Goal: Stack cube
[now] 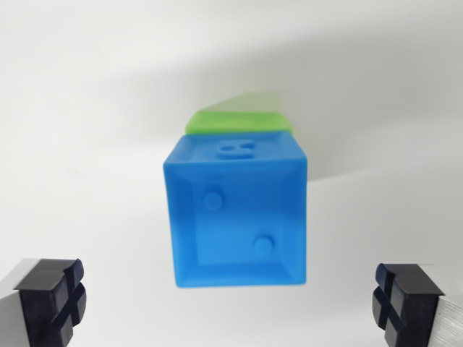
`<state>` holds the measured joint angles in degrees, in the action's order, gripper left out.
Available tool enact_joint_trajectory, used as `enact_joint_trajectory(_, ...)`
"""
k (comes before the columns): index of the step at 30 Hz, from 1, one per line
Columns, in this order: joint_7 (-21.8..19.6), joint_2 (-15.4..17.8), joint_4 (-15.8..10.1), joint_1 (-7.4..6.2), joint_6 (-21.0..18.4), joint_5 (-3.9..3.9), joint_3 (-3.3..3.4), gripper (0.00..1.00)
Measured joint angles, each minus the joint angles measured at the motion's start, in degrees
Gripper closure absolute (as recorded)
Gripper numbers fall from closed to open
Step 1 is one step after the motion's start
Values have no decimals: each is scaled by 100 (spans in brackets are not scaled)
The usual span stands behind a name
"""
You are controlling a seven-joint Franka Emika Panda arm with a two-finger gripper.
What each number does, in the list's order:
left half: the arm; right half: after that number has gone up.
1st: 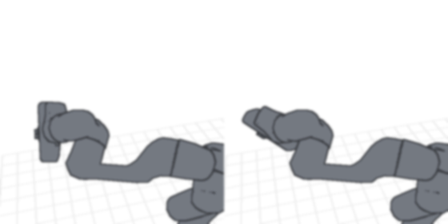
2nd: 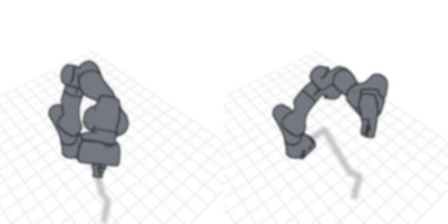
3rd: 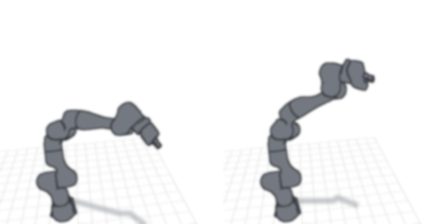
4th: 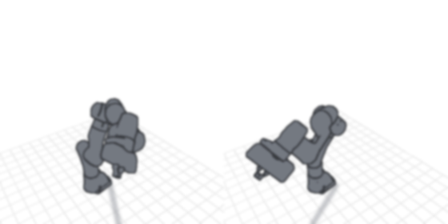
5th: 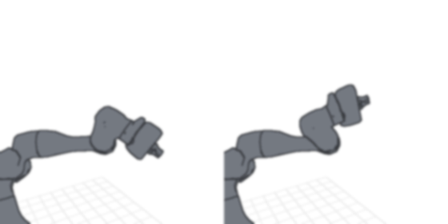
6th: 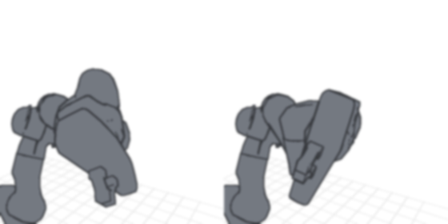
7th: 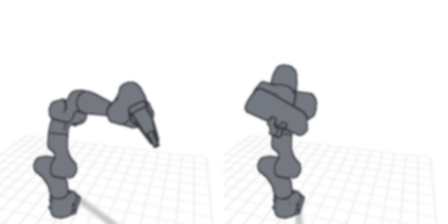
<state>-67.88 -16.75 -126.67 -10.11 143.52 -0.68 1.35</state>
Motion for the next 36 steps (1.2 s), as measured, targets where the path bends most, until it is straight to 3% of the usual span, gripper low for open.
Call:
enact_joint_trajectory(18, -14, 798, 182, 0, -975, 22, 2, 0)
enact_joint_trajectory(36, -25, 1383, 634, 0, -2004, 34, 2, 0)
